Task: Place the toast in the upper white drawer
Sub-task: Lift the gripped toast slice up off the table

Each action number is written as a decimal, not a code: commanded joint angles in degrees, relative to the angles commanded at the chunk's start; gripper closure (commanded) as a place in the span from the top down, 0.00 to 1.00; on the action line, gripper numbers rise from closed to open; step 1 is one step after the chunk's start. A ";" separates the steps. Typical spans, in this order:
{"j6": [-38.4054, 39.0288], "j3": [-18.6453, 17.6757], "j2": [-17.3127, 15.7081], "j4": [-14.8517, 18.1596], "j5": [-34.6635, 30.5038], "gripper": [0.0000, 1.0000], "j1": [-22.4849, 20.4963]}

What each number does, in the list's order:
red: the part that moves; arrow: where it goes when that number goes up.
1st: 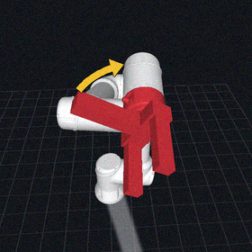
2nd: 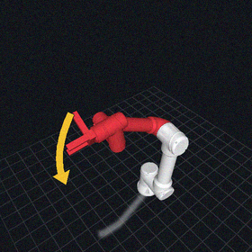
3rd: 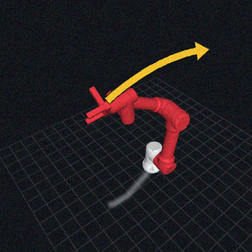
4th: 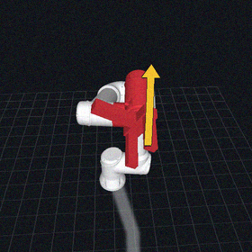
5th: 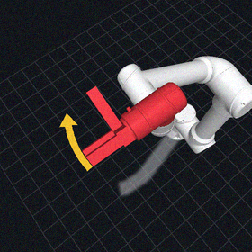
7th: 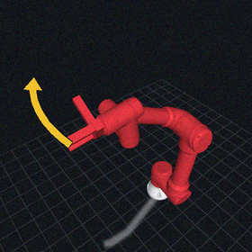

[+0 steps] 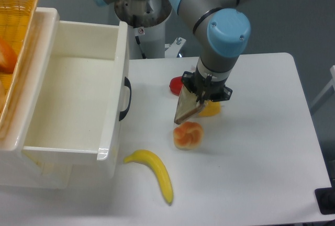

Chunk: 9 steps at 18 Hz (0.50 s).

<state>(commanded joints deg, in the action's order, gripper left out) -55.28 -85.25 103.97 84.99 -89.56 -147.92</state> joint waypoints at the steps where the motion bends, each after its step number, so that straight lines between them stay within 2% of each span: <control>1: 0.00 -0.09 0.00 -0.09 0.09 0.07 0.00; 6: 0.44 0.44 -0.09 0.17 0.18 0.07 0.00; 9: 0.53 0.61 -0.35 2.54 0.00 0.07 -1.05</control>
<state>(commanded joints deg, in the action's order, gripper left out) -54.76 -84.64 103.62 87.53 -89.56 -148.97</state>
